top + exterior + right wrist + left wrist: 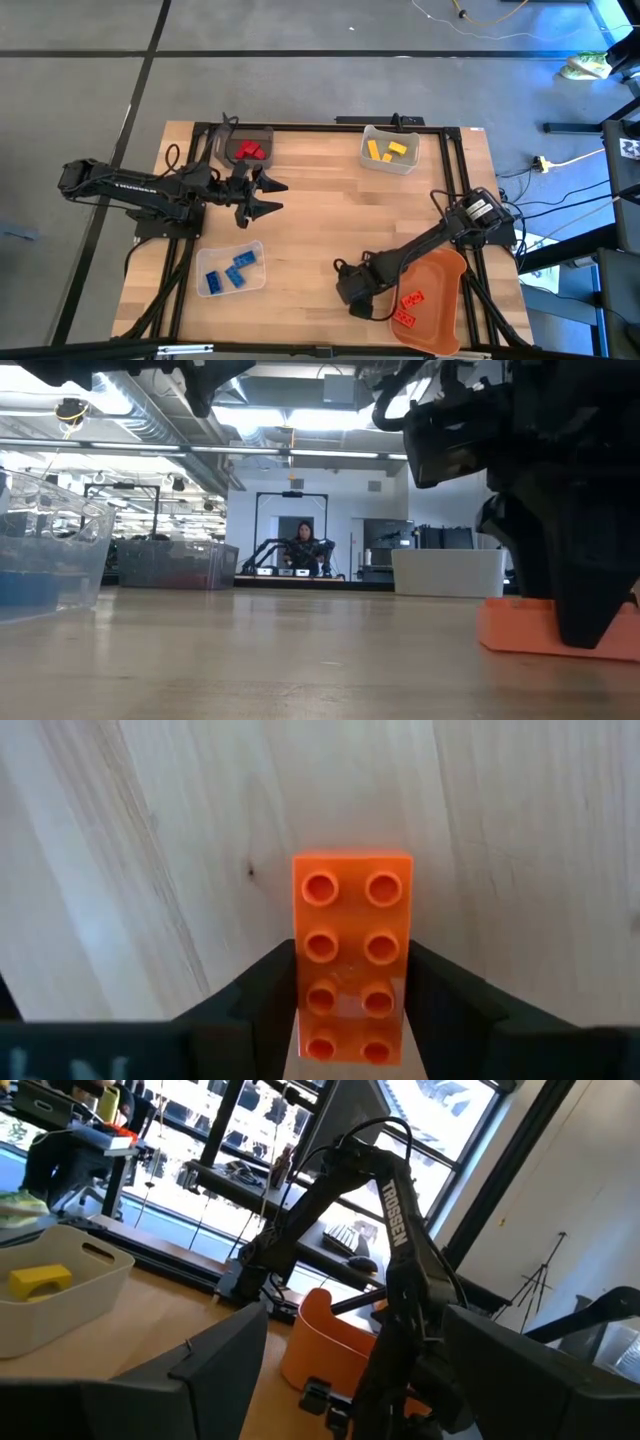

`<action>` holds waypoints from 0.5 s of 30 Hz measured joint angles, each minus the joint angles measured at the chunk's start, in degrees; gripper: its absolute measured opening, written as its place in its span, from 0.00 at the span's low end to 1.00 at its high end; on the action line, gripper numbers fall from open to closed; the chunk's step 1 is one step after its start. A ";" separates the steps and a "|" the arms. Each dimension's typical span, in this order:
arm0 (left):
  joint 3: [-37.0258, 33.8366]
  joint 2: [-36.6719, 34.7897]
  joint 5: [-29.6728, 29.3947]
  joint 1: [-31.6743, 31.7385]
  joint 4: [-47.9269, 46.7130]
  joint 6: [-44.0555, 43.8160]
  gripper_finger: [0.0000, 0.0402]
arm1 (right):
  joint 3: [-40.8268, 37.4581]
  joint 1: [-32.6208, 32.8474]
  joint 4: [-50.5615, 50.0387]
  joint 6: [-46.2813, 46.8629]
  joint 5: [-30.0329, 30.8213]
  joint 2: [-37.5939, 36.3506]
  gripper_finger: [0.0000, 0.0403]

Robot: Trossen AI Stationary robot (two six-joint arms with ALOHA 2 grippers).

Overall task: Sort & place blocks by color
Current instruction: Put the orange game piece into the orange bin

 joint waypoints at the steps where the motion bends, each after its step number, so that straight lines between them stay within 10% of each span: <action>1: 0.00 0.01 0.00 0.00 -0.02 0.00 0.73 | 0.20 0.00 -0.19 0.65 -0.19 0.00 0.39; 15: 0.00 0.00 -0.02 -0.02 0.02 -0.02 0.73 | 5.58 -0.17 -8.89 -3.43 0.59 -4.75 0.35</action>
